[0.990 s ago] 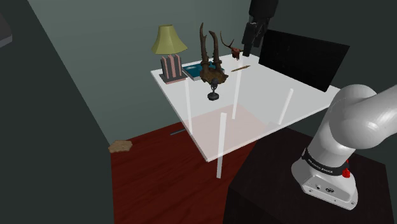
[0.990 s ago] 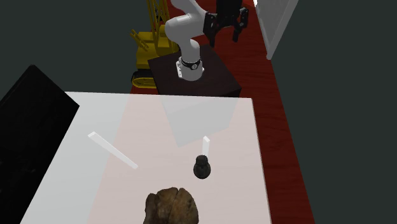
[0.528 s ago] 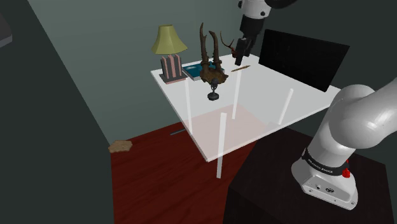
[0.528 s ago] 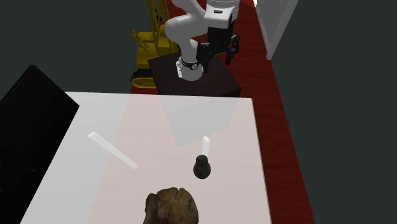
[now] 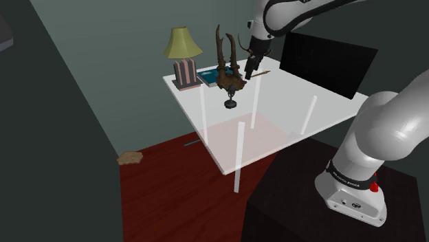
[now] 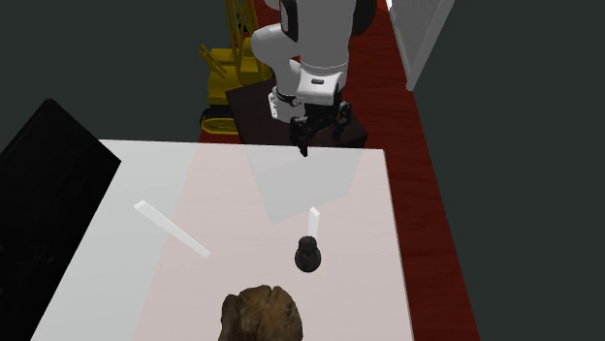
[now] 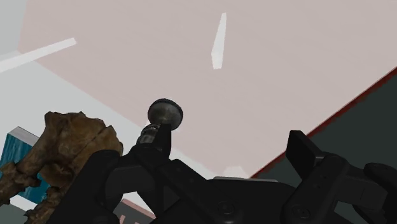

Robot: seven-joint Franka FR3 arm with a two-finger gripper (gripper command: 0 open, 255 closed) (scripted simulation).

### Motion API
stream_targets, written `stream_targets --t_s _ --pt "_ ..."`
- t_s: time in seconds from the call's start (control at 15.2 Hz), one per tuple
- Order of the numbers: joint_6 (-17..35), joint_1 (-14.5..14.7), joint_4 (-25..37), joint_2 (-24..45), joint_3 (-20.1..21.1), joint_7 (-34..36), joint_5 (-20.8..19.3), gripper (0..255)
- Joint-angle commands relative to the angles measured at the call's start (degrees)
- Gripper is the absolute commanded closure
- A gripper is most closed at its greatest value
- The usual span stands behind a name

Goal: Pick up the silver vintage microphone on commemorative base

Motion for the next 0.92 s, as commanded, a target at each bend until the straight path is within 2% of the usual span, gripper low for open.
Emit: stream_targets --t_s 0.0,0.4,0.86 --pt "3.57 0.05 1.09 3.81 -1.68 -2.43 0.23 0" --pt "13.44 0.81 5.43 16.27 -6.02 -10.35 3.73 0" --pt "21.18 0.32 14.6 32.16 -8.24 -22.76 13.82 0"
